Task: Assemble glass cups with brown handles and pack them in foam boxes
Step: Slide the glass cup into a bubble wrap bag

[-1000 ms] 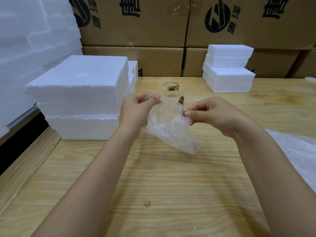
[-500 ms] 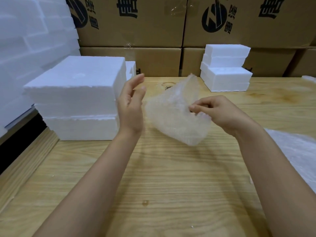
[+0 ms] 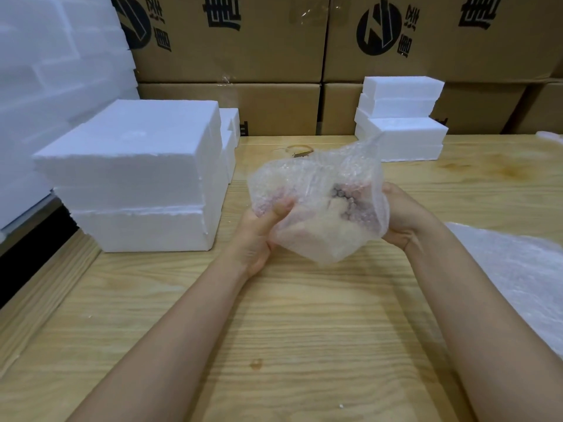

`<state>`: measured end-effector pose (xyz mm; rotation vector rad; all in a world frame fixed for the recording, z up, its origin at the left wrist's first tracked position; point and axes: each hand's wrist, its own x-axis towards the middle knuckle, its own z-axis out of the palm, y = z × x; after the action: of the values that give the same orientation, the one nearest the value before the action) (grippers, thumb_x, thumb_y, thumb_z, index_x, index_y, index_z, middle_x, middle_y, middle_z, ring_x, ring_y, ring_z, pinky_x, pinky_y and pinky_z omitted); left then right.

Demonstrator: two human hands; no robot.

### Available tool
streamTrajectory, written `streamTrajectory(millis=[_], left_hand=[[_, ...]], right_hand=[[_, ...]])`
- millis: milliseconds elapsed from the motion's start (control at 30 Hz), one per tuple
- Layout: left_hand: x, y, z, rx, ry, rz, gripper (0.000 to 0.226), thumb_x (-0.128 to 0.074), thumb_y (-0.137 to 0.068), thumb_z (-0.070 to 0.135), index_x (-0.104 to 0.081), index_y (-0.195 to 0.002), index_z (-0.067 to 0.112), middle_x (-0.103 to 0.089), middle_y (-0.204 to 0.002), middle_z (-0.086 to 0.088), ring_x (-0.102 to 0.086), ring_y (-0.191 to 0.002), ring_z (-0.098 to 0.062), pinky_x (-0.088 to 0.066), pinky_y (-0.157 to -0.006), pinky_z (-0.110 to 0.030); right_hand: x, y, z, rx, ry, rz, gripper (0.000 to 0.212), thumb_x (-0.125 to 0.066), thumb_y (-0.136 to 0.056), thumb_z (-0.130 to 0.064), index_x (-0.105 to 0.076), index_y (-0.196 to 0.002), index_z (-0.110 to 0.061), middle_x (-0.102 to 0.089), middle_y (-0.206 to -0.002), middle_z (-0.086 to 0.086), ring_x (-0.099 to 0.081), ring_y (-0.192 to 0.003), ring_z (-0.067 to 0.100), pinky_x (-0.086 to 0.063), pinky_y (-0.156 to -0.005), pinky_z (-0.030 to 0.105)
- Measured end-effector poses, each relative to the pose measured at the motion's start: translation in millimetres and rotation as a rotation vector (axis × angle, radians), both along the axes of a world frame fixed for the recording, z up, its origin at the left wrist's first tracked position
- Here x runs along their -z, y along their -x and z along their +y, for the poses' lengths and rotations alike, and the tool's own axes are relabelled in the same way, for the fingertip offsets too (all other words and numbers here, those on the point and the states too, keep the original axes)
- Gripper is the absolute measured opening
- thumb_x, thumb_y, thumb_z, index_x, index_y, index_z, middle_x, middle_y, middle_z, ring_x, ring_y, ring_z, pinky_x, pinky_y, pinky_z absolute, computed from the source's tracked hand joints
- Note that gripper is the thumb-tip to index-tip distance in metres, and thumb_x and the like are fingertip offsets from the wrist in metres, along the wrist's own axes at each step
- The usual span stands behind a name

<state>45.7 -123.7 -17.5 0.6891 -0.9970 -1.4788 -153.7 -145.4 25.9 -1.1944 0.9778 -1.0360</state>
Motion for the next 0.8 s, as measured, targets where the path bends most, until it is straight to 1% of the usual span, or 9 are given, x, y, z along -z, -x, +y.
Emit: streamTrajectory(millis=[133,200,300,400,467,567,600,700,800], left_hand=[[0,8,3,-0.011,-0.004,0.054,0.089,-0.094,-0.043,0.043,-0.062,-0.119,0.010,-0.066,-0.122,-0.016,-0.064,-0.112,-0.030,-0.055,-0.091,-0.042],[0,12,4,-0.013,0.008,0.104,0.082,-0.091,-0.054,0.035,-0.058,-0.125,0.011,-0.063,-0.126,-0.016,-0.062,-0.115,-0.029,-0.056,-0.086,-0.038],[2,15,1,-0.090,0.020,0.123,0.068,-0.080,-0.076,0.018,-0.049,-0.134,0.001,-0.065,-0.117,-0.014,-0.066,-0.105,-0.025,-0.056,-0.078,-0.031],[5,15,-1,-0.148,0.023,0.169,0.079,-0.085,-0.066,0.020,-0.048,-0.131,-0.003,-0.066,-0.111,-0.013,-0.067,-0.099,-0.024,-0.056,-0.078,-0.033],[7,16,0,-0.160,0.021,0.186,0.073,-0.086,-0.065,0.016,-0.052,-0.127,-0.001,-0.070,-0.102,-0.010,-0.070,-0.092,-0.022,-0.057,-0.071,-0.032],[6,19,4,-0.161,-0.036,0.208,0.090,-0.090,-0.055,0.027,-0.050,-0.129,-0.006,-0.069,-0.101,-0.012,-0.071,-0.087,-0.021,-0.057,-0.065,-0.031],[6,19,4,-0.151,-0.058,0.210,0.085,-0.085,-0.061,0.029,-0.050,-0.129,-0.007,-0.068,-0.101,-0.012,-0.071,-0.087,-0.020,-0.057,-0.065,-0.030],[6,13,4,0.001,-0.032,0.229,0.037,-0.063,-0.089,0.033,-0.069,-0.113,0.006,-0.072,-0.103,-0.008,-0.070,-0.097,-0.020,-0.056,-0.076,-0.031],[4,9,4,0.034,-0.020,0.294,0.042,-0.053,-0.089,0.039,-0.068,-0.116,0.011,-0.066,-0.122,-0.013,-0.058,-0.121,-0.030,-0.048,-0.099,-0.043]], right_hand=[[2,-19,5,0.065,0.055,-0.009,0.027,-0.056,-0.092,-0.007,-0.067,-0.070,-0.016,-0.067,-0.055,-0.010,-0.064,-0.052,0.002,-0.052,-0.050,0.017],[6,-32,10,0.111,0.095,0.035,0.033,-0.064,-0.087,-0.009,-0.074,-0.057,-0.020,-0.069,-0.059,-0.007,-0.066,-0.056,0.005,-0.052,-0.051,0.019],[15,-54,16,0.176,0.122,0.058,0.021,-0.068,-0.084,-0.007,-0.074,-0.067,-0.019,-0.071,-0.069,0.000,-0.067,-0.066,0.013,-0.055,-0.062,0.028],[22,-68,19,0.171,0.198,0.090,0.016,-0.066,-0.086,-0.005,-0.071,-0.073,-0.013,-0.069,-0.071,0.001,-0.065,-0.067,0.013,-0.054,-0.061,0.025],[26,-71,20,0.136,0.227,0.157,0.015,-0.066,-0.087,-0.007,-0.070,-0.074,-0.012,-0.069,-0.072,0.002,-0.065,-0.068,0.012,-0.054,-0.061,0.026],[31,-71,20,0.109,0.248,0.203,0.022,-0.066,-0.086,-0.007,-0.067,-0.067,-0.016,-0.066,-0.064,-0.002,-0.062,-0.062,0.009,-0.051,-0.056,0.024],[31,-71,19,0.115,0.243,0.195,0.024,-0.066,-0.086,-0.006,-0.068,-0.065,-0.018,-0.066,-0.063,-0.002,-0.062,-0.062,0.010,-0.051,-0.056,0.023],[29,-67,15,0.126,0.200,0.144,0.032,-0.065,-0.084,-0.002,-0.072,-0.061,-0.022,-0.069,-0.066,-0.003,-0.065,-0.064,0.010,-0.052,-0.058,0.023],[29,-60,11,0.143,0.174,0.157,0.045,-0.058,-0.087,0.004,-0.067,-0.054,-0.024,-0.065,-0.054,-0.007,-0.062,-0.054,0.004,-0.048,-0.049,0.016]])
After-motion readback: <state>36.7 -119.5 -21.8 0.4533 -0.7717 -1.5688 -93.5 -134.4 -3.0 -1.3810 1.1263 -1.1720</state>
